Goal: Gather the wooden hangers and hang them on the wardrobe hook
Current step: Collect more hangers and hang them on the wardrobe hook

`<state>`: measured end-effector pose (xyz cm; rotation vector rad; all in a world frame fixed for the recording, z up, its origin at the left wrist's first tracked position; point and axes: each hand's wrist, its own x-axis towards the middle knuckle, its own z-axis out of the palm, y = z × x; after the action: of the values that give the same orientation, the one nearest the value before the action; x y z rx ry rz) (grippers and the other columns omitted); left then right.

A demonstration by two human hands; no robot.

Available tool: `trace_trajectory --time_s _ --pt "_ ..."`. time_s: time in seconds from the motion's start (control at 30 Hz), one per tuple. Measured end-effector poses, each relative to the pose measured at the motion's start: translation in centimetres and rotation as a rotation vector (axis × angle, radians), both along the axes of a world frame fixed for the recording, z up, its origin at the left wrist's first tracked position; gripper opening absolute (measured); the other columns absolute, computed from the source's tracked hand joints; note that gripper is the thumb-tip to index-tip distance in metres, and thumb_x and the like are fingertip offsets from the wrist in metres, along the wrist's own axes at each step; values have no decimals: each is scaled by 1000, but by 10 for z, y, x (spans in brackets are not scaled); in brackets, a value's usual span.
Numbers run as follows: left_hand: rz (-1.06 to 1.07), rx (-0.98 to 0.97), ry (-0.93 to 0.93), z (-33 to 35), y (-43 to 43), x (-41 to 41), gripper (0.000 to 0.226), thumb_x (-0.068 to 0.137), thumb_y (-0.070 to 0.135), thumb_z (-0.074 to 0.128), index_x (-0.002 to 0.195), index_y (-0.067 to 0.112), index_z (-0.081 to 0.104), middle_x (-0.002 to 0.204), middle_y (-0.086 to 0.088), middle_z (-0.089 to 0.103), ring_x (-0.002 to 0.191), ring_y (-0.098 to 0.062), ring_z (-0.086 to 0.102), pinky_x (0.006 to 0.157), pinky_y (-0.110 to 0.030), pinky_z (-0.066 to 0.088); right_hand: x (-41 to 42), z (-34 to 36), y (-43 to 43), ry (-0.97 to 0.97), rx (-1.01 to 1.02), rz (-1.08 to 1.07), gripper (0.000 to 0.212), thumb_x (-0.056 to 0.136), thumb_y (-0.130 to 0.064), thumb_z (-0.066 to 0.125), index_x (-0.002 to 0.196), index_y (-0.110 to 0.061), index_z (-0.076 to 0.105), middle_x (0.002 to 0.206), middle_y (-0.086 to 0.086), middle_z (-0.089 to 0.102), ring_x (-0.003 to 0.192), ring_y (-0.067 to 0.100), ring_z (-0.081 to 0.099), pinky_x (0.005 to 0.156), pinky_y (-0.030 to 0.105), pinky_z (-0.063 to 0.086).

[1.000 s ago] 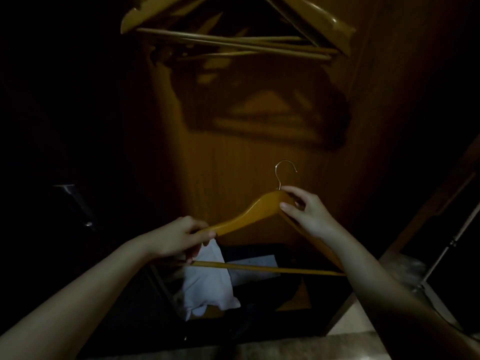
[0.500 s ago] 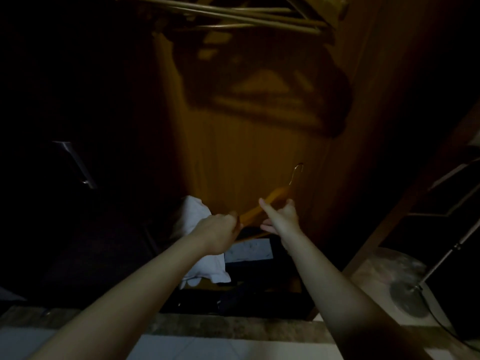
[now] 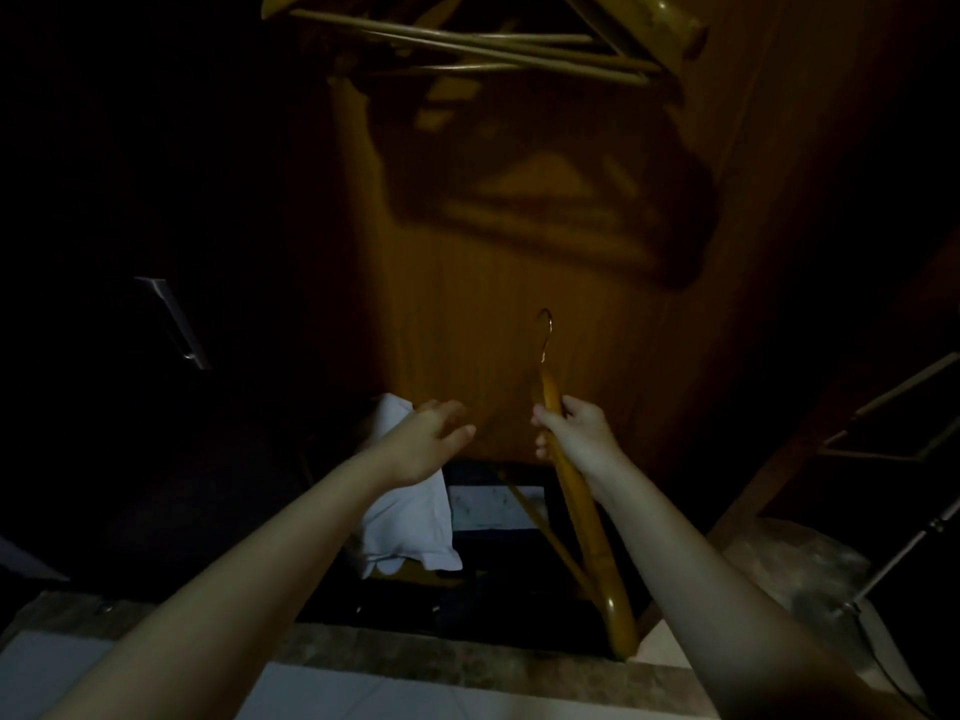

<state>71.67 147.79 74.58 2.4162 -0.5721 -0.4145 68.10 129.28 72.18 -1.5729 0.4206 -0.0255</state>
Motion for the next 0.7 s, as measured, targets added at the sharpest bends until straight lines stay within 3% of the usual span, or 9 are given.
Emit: trace_trajectory --time_s 0.07,0.17,0.3,0.37,0.43,0.53,0.6,0.7 --pt "13 19 -41 -2 1 8 55 96 32 45 145 15 27 147 -12 32 133 -25 36 107 -34 33 -9 15 -5 -26 -88 149 44 94 -20 52 135 -8 44 98 6 64 68 10 57 59 20 51" --pt "2 -10 -176 -3 -3 15 70 92 33 53 149 23 13 153 -6 22 138 -25 29 113 -41 29 -20 41 -14 -82 -196 328 30 96 -22 47 126 -16 50 106 0 66 73 9 58 64 21 49" --pt "-22 -59 -365 1 -10 21 72 89 37 56 146 35 12 147 -1 36 133 -22 36 110 -43 31 -28 66 -23 -139 -184 417 26 96 -21 44 121 -19 52 108 -3 68 72 6 60 67 22 50" --pt "-17 -82 -496 7 -12 23 62 91 35 53 143 34 21 133 -2 51 121 -21 49 98 -37 43 -30 73 -28 -148 -152 426 28 96 -20 43 122 -16 52 109 -2 68 70 6 60 65 21 50" --pt "-29 -34 -653 16 -12 26 51 94 34 49 141 30 29 118 -2 60 105 -20 59 76 -29 46 -29 76 -35 -135 -139 440 30 96 -20 43 124 -14 52 109 -1 68 70 6 60 64 20 51" --pt "-66 61 -779 29 -12 33 49 95 37 45 141 28 31 112 0 62 92 -17 63 62 -23 38 -25 84 -42 -95 -191 446 31 96 -23 44 124 -14 54 104 -3 68 73 8 61 67 22 52" --pt "-75 83 -827 38 -11 40 49 95 38 45 142 28 32 112 1 64 90 -16 65 54 -18 32 -18 94 -45 -100 -309 448 29 95 -26 47 123 -23 53 107 -2 66 77 9 63 72 23 54" --pt "-70 145 -911 65 -4 54 51 87 31 63 134 27 42 95 4 69 71 -13 67 46 -10 22 -4 115 -46 -158 -464 414 49 91 -23 55 135 -33 36 128 6 54 89 14 67 81 27 55"
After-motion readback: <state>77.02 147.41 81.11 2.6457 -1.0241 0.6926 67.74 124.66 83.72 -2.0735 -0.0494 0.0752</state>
